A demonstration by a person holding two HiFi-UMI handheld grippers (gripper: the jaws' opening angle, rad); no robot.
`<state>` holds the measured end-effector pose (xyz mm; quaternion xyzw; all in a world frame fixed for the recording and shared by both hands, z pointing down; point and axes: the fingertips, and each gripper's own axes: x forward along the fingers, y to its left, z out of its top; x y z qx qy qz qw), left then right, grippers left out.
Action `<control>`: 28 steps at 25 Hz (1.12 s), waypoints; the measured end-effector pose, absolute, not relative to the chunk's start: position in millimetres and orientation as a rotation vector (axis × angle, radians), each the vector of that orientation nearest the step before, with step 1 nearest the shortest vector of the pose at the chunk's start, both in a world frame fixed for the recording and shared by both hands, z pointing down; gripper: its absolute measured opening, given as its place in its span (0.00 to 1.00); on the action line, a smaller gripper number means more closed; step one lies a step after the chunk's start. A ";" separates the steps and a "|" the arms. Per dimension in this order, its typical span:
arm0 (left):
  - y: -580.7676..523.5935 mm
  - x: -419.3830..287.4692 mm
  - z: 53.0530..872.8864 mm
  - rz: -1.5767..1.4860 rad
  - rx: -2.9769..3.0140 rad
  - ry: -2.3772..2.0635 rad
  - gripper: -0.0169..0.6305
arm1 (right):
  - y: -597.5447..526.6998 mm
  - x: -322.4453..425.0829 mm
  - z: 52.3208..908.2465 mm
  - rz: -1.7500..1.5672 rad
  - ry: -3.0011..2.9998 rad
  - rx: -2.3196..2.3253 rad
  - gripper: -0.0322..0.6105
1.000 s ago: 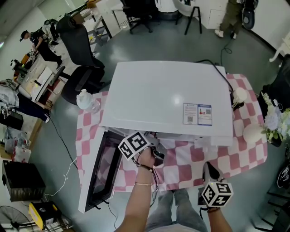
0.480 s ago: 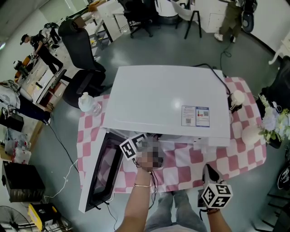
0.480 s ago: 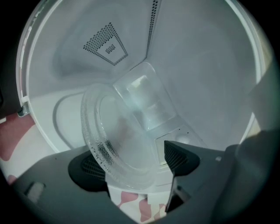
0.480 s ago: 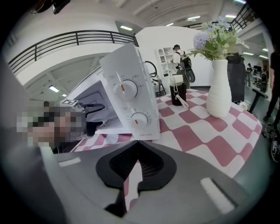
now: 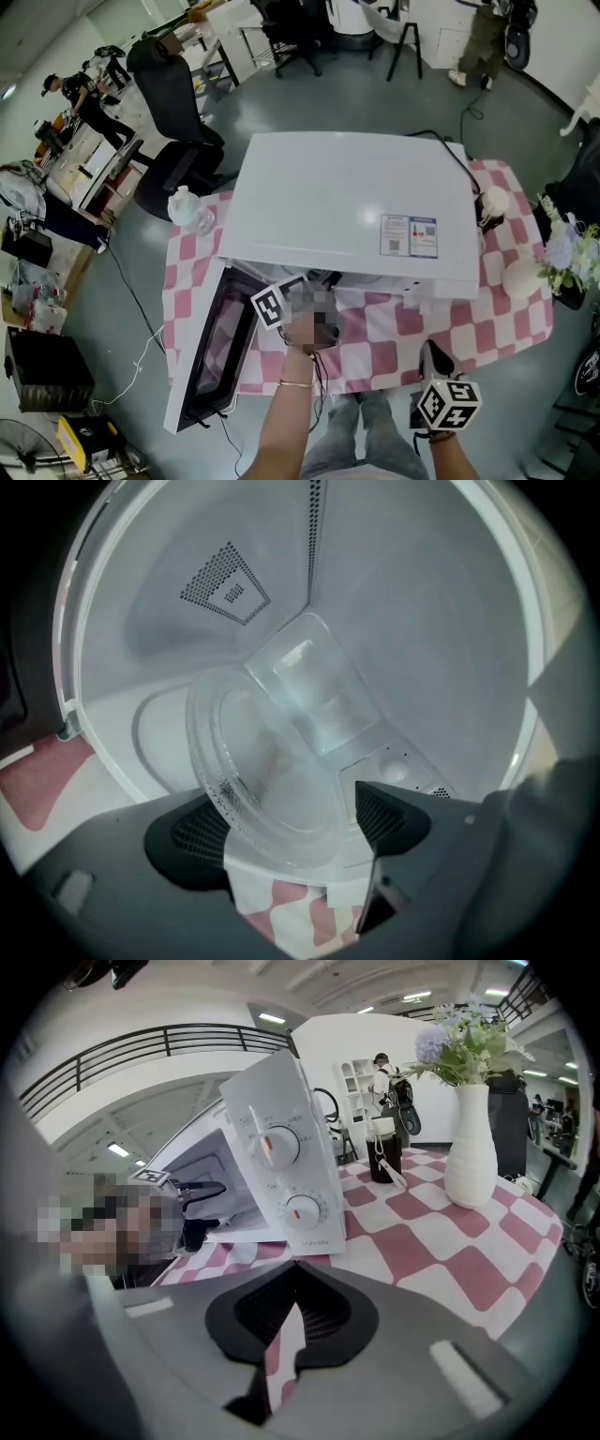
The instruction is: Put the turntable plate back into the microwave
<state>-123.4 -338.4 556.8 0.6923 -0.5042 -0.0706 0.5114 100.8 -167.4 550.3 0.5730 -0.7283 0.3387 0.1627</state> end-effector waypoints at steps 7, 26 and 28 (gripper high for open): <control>-332.1 -120.5 555.7 -0.161 1.651 -1.222 0.68 | -163.3 101.9 549.4 0.968 -2.081 1.627 0.06; -318.6 -126.6 552.2 -0.165 1.656 -1.269 0.67 | -153.8 98.8 548.8 0.959 -2.111 1.586 0.06; -316.4 -127.5 549.6 -0.154 1.666 -1.279 0.67 | -153.0 98.5 547.7 0.956 -2.116 1.581 0.06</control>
